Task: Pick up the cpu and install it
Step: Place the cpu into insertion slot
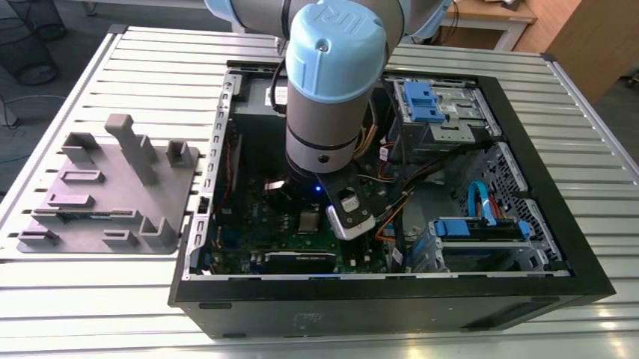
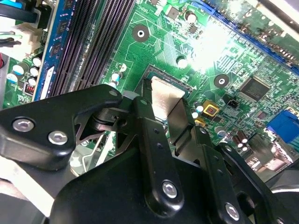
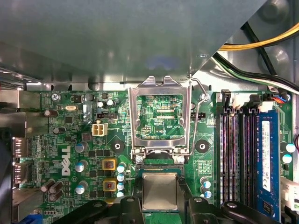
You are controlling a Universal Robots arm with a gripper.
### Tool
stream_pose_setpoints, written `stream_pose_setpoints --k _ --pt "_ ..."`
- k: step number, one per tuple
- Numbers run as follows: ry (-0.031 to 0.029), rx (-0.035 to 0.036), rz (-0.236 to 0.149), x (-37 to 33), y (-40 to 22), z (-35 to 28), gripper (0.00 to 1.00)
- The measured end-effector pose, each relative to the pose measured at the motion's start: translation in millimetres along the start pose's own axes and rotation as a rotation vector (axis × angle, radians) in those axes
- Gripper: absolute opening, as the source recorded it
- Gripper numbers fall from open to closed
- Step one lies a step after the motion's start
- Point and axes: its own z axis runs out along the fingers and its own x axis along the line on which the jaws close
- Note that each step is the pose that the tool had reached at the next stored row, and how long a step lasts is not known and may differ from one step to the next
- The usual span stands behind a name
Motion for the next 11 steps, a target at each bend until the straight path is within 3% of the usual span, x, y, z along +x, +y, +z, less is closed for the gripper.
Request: stream_pose_setpoints --k 3,4,11 --pt "-0.0001 -0.0004 0.0 0.0 0.0 0.2 0.4" --pt "-0.0001 -0.0003 0.0 0.0 0.0 0.2 0.45" --pt "0.0 -0.0001 0.0 0.0 0.1 -3.5 0.45"
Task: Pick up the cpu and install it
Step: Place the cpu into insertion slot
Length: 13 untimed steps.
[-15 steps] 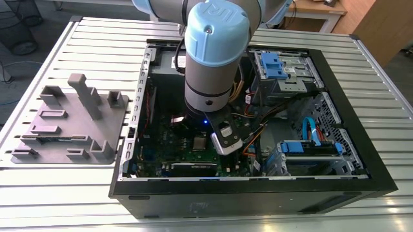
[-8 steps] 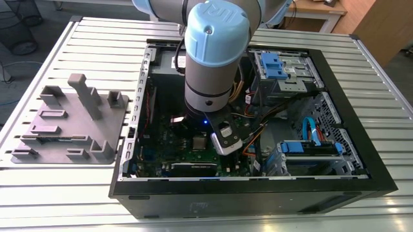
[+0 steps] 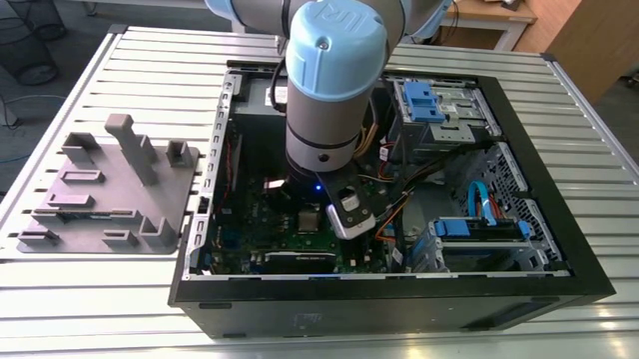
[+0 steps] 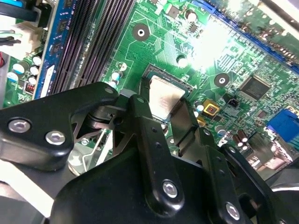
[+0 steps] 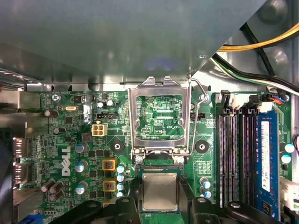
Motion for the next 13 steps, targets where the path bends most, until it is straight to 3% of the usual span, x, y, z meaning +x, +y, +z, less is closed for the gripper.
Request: stream_pose_setpoints --k 13 --pt "0.0 0.0004 0.0 0.2 0.4 -12.1 0.45"
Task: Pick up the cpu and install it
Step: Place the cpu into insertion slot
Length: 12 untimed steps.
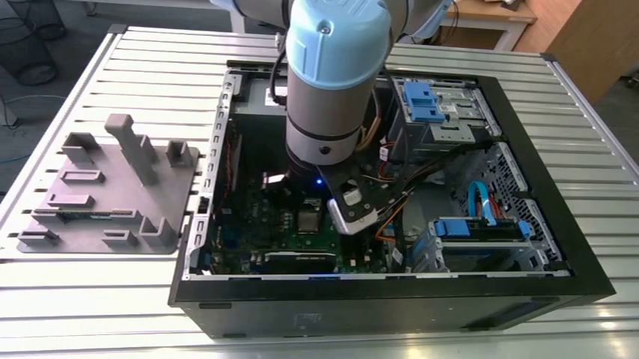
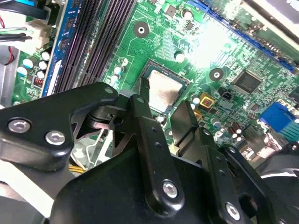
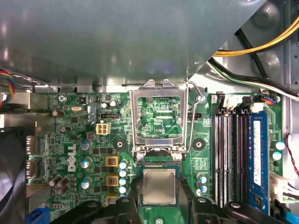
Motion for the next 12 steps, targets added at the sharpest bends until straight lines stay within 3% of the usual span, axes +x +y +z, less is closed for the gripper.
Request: stream_pose_setpoints --k 6,12 --pt "0.0 0.0 0.0 0.1 0.3 -7.9 0.45" --pt "0.0 -0.0001 0.0 0.1 0.3 -8.0 0.45"
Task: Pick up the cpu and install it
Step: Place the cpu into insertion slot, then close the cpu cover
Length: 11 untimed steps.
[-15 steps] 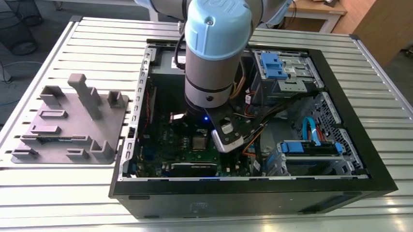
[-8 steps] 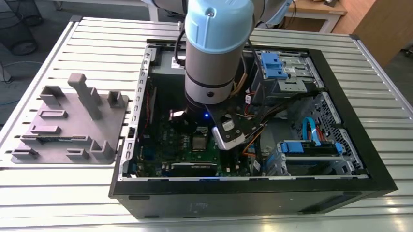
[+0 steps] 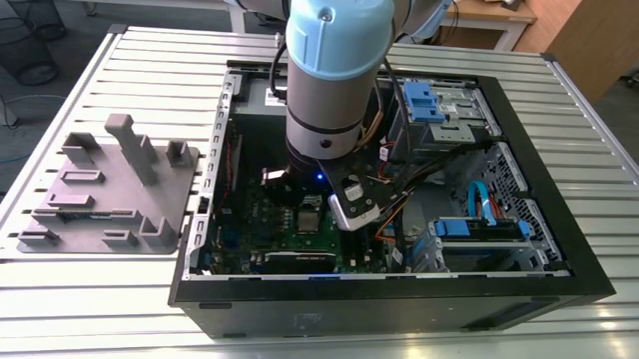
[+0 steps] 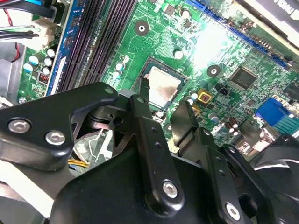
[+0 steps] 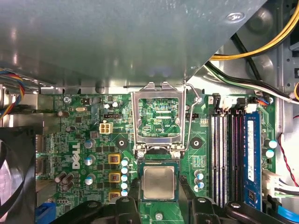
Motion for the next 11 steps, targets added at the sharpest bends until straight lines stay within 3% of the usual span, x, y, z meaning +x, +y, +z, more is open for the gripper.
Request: stream_pose_setpoints --k 11 --pt "0.0 0.0001 0.0 0.0 0.0 -0.4 0.45"
